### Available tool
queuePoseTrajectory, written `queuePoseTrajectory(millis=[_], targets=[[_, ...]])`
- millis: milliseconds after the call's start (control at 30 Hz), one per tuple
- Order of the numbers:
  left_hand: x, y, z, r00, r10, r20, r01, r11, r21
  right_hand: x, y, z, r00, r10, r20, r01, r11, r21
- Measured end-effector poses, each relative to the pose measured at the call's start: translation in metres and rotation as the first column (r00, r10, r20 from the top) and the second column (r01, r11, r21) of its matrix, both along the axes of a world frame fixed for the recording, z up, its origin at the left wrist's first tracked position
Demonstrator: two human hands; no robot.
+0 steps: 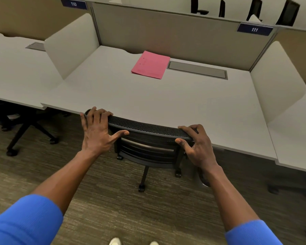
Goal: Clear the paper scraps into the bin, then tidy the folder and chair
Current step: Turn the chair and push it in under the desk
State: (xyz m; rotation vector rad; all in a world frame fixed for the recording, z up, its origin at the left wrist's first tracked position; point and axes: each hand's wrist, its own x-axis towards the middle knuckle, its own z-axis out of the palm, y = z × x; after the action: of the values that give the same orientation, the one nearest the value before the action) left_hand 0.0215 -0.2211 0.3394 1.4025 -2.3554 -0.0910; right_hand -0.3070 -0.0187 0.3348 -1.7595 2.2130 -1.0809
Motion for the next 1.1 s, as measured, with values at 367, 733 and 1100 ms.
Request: queuePoseTrajectory(millis=[367, 733, 1100], targets=[[0.001, -0.021, -0.006, 0.999, -0.035, 0.003, 0.035, 0.999, -0.013, 0.001, -0.013, 0.001, 1.0, -0.009, 0.006, 0.009, 1.0, -0.001], [0.002, -0.024, -0.009, 0.999, -0.034, 0.022, 0.034, 0.999, -0.028, 0.003, -0.013, 0.003, 1.0, -0.016, -0.002, 0.016, 1.0, 0.024], [0.01, -0.018, 0.005, 0.985, -0.09, 0.15, 0.082, 0.995, 0.062, 0.015, -0.001, 0.019, 0.989, -0.135, -0.053, 0.141, 0.981, 0.136]])
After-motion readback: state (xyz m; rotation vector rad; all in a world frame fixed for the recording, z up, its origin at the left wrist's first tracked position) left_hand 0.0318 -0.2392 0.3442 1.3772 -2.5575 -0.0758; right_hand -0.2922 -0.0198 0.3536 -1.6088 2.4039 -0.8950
